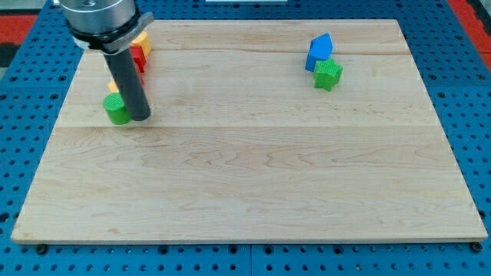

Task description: Place the green star at the center of the board

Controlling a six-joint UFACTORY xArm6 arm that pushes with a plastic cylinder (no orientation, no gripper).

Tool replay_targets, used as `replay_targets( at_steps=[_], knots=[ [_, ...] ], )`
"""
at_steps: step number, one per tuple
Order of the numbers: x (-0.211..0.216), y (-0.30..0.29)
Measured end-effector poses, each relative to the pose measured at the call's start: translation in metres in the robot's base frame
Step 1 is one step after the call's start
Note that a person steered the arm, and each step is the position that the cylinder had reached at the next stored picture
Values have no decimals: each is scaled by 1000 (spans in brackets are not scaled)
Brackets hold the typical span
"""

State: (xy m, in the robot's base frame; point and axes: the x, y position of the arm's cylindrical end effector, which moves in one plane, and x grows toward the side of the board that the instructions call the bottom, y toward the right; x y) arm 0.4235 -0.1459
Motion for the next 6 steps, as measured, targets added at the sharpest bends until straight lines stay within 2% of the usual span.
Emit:
replay_targets(
  at_steps=[1,3,4,5,6],
  knots=[
    [-3,78],
    [-33,288],
    [-69,389],
    [-116,394],
    [-116,343]
  ],
)
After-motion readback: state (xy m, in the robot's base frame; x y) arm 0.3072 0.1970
